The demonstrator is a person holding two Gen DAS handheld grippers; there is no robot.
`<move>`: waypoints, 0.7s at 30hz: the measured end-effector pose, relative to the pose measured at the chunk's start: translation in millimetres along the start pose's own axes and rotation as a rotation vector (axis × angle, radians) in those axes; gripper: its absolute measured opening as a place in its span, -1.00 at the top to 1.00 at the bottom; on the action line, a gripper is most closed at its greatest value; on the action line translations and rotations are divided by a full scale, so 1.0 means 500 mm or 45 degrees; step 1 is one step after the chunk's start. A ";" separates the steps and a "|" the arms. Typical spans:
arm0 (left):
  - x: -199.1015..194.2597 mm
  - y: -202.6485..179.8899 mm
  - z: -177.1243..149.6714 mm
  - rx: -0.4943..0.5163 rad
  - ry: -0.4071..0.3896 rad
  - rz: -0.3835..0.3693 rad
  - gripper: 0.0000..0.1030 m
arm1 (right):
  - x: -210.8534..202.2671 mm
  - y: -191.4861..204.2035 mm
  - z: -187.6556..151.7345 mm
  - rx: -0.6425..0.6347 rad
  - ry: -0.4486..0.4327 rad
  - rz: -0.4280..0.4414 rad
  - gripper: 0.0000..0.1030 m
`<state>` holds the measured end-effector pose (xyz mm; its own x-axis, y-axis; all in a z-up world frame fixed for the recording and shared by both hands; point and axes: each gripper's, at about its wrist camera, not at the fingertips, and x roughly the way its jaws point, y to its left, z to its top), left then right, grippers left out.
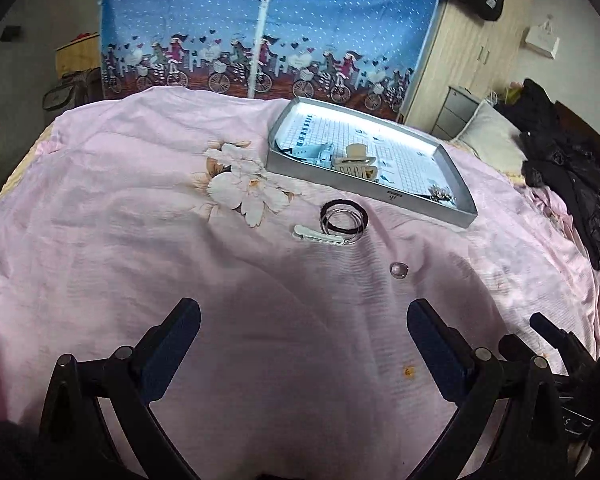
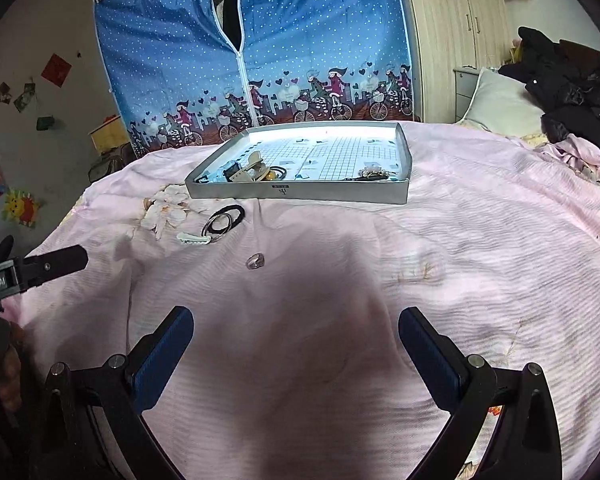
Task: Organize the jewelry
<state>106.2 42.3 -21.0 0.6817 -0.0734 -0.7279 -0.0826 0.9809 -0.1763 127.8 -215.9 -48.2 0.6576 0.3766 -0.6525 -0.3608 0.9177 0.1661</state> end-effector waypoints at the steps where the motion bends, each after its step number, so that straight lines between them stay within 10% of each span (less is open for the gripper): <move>1: 0.004 0.002 0.016 0.033 0.006 -0.001 -0.97 | 0.003 0.000 0.002 -0.015 0.012 -0.002 -1.00; 8: 0.085 0.028 0.105 0.178 0.048 -0.016 -0.97 | 0.048 -0.007 0.026 -0.035 0.049 -0.011 -1.00; 21: 0.229 0.136 0.163 -0.094 0.131 -0.220 -0.96 | 0.178 0.043 0.096 -0.404 0.135 0.202 -0.80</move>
<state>237.9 115.1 -62.6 0.6129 -0.2610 -0.7458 -0.0263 0.9366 -0.3494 210.4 -156.7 -67.1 0.5107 0.4805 -0.7130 -0.6507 0.7580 0.0448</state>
